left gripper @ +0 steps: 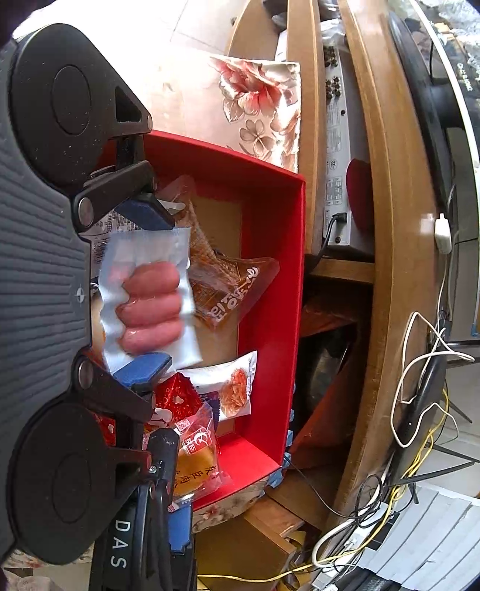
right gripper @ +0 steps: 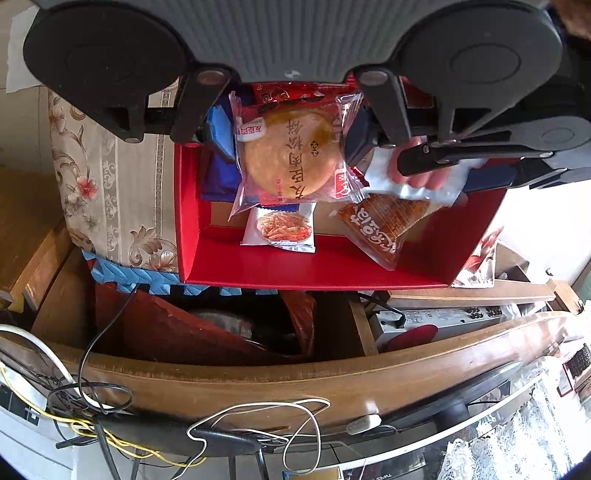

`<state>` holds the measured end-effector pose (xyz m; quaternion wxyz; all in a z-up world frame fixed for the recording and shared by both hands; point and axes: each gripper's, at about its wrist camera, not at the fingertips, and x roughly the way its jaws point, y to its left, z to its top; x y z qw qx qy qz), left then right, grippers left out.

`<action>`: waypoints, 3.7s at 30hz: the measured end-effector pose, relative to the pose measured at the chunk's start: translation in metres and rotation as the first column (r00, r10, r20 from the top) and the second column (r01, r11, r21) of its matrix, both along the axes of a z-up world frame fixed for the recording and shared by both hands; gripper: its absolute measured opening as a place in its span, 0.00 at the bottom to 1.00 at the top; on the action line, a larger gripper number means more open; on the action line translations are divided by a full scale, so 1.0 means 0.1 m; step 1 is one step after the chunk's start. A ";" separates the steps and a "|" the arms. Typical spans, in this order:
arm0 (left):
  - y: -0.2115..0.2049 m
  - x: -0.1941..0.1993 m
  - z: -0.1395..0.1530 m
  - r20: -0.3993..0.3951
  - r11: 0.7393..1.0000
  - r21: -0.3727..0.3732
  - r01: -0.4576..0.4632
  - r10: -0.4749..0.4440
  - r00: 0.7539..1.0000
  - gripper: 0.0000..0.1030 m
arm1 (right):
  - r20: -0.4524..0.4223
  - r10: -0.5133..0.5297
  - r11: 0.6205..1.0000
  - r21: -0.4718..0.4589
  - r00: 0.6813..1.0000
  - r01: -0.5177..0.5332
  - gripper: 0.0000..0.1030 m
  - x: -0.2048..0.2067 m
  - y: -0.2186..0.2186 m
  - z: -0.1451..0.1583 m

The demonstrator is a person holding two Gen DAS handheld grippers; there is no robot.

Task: Organize snacks
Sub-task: 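Lower both packets into the red box and open both tools, then move both tools out of the box to the Kaprons bar and gold sweet, then position the left tool at the Kaprons wafer bar while the right tool approaches the gold sweet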

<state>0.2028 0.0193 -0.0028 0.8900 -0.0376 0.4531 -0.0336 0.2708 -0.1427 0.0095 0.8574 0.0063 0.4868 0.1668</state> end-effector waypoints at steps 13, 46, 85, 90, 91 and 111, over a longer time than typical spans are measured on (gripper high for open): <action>0.00 -0.03 0.05 0.010 1.000 -0.007 -0.006 0.006 1.000 0.79 | 0.027 -0.007 1.000 -0.011 1.000 0.007 0.60 -0.03 -0.05 0.07; -0.42 -0.58 0.29 0.053 0.982 -0.100 0.157 -0.153 0.987 0.84 | 0.017 -0.133 0.990 0.044 0.991 0.132 0.61 -0.72 -0.76 0.29; -0.77 -0.80 -0.45 -0.187 0.980 -0.057 0.193 -0.200 0.962 0.73 | -0.133 -0.088 0.996 -0.022 0.987 0.086 0.62 -0.78 -0.84 -0.20; -0.66 -0.87 -0.45 -0.194 0.980 -0.062 0.189 -0.197 0.961 0.71 | -0.157 -0.051 0.999 0.010 0.986 0.053 0.62 -0.67 -0.65 -0.31; -0.64 -0.87 -0.45 -0.195 0.980 -0.067 0.187 -0.196 0.961 0.71 | -0.161 -0.043 0.999 0.009 0.986 0.045 0.62 -0.65 -0.61 -0.34; -0.25 -0.96 -0.41 -0.201 0.984 -0.100 0.146 -0.163 0.966 0.82 | -0.131 0.046 0.997 -0.060 0.990 -0.054 0.65 -0.93 -0.45 -0.25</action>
